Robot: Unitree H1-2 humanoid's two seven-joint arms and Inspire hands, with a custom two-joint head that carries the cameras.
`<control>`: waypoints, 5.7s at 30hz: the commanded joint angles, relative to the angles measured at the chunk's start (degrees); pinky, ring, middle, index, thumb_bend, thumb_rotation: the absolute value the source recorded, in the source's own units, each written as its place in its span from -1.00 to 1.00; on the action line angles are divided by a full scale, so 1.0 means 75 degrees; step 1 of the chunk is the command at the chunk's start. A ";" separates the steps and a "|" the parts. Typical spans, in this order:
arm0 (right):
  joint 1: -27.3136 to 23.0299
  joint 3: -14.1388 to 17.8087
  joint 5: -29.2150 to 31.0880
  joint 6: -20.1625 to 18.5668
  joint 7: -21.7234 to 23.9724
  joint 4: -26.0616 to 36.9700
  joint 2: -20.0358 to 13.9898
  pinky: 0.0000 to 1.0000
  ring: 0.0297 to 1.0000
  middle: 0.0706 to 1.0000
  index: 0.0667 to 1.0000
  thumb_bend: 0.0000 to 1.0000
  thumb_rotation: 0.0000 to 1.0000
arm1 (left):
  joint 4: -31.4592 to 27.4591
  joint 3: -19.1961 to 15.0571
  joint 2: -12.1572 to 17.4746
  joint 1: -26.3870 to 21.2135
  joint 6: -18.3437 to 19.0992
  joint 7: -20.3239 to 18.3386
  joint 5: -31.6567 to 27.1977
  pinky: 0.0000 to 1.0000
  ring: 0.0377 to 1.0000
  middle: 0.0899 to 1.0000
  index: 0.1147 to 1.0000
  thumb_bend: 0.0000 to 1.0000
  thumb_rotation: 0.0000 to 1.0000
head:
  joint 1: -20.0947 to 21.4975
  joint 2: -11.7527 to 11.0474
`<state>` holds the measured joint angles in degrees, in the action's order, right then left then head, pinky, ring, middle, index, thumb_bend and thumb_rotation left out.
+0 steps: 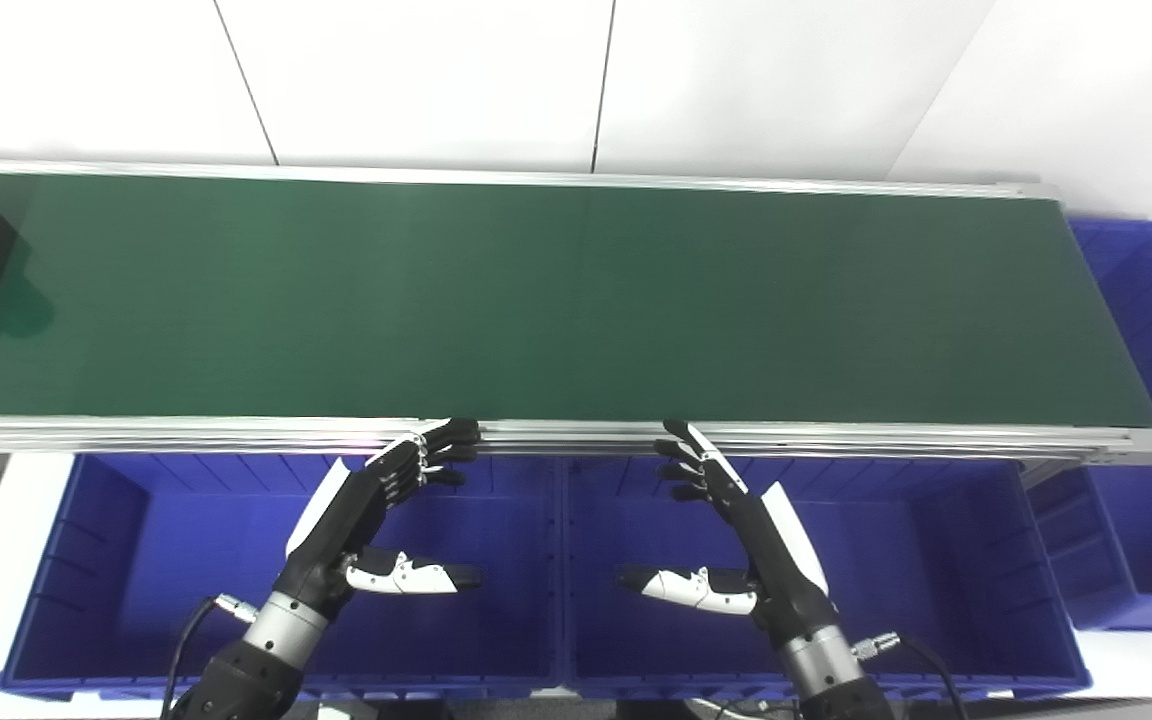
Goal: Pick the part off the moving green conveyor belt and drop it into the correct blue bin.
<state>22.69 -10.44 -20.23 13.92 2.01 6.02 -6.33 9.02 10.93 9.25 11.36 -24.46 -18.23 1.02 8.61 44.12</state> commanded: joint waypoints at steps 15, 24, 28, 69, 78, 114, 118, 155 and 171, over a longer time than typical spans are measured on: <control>-0.0009 0.0003 -0.0005 -0.0056 -0.0061 0.0262 0.0035 0.48 0.60 0.71 0.86 0.54 -0.21 | -0.0127 0.0003 0.0040 -0.0136 -0.0329 0.0086 -0.0054 0.40 0.57 0.61 0.59 0.85 -0.52 | 0.0009 -0.0012; -0.0011 0.0004 0.0026 0.0018 -0.0069 0.0240 0.0020 0.48 0.60 0.70 0.86 0.54 -0.21 | -0.0180 0.0009 0.0042 -0.0114 -0.0328 0.0072 -0.0061 0.40 0.57 0.62 0.59 0.85 -0.53 | 0.0015 0.0004; -0.0022 0.0003 0.0012 0.0053 -0.0084 0.0211 0.0018 0.48 0.60 0.70 0.86 0.54 -0.22 | -0.0192 0.0021 0.0054 -0.0118 -0.0328 0.0111 0.0009 0.40 0.57 0.63 0.60 0.85 -0.50 | 0.0020 0.0012; 0.0016 0.0512 0.0659 0.1549 -0.0570 -0.0392 -0.0256 0.40 0.55 0.65 0.82 0.48 -0.64 | 0.0784 0.1471 -0.0069 -0.0529 -0.0330 0.1712 0.0710 0.34 0.50 0.58 0.55 0.87 -0.50 | -0.2477 -0.2083; -0.0334 0.0568 0.0645 0.1667 -0.0673 0.0806 -0.0157 0.28 0.44 0.57 0.76 0.60 -0.49 | 0.0987 0.1784 0.0039 -0.0713 -0.0330 0.2125 0.0773 0.30 0.47 0.55 0.52 0.91 -0.52 | -0.2479 -0.2178; -0.3368 0.0021 0.0369 -0.1245 0.0884 0.2195 0.0091 0.19 0.40 0.53 0.76 0.60 -0.26 | 0.0257 0.1674 0.0746 -0.0246 -0.0329 0.1772 0.0255 0.27 0.49 0.60 0.57 1.00 -0.48 | -0.2475 -0.2015; -0.3597 -0.0075 0.0178 -0.1316 0.0902 0.2035 0.0096 0.21 0.41 0.53 0.76 0.58 -0.20 | 0.0153 0.1543 0.0755 -0.0135 -0.0329 0.1636 0.0273 0.27 0.51 0.61 0.58 1.00 -0.49 | -0.2460 -0.1974; -0.6151 -0.1169 -0.0893 -0.2826 0.1305 -0.0431 0.0617 0.25 0.45 0.57 0.78 0.65 -0.11 | 0.0289 0.2402 0.0644 -0.0413 -0.0330 0.2271 0.0756 0.42 0.47 0.51 0.52 1.00 -0.45 | -0.2545 -0.1905; -0.6381 -0.1149 -0.0956 -0.3019 0.1327 -0.0550 0.0585 0.23 0.47 0.61 0.81 0.67 -0.04 | -0.0142 0.2060 0.0749 0.0008 -0.0329 0.1724 0.0367 0.42 0.52 0.57 0.58 1.00 -0.50 | -0.2376 -0.1606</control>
<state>-22.37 -19.18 -27.10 -8.46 12.52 0.61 -2.46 9.14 26.81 15.28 11.76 -25.02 -5.02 3.97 -9.14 31.99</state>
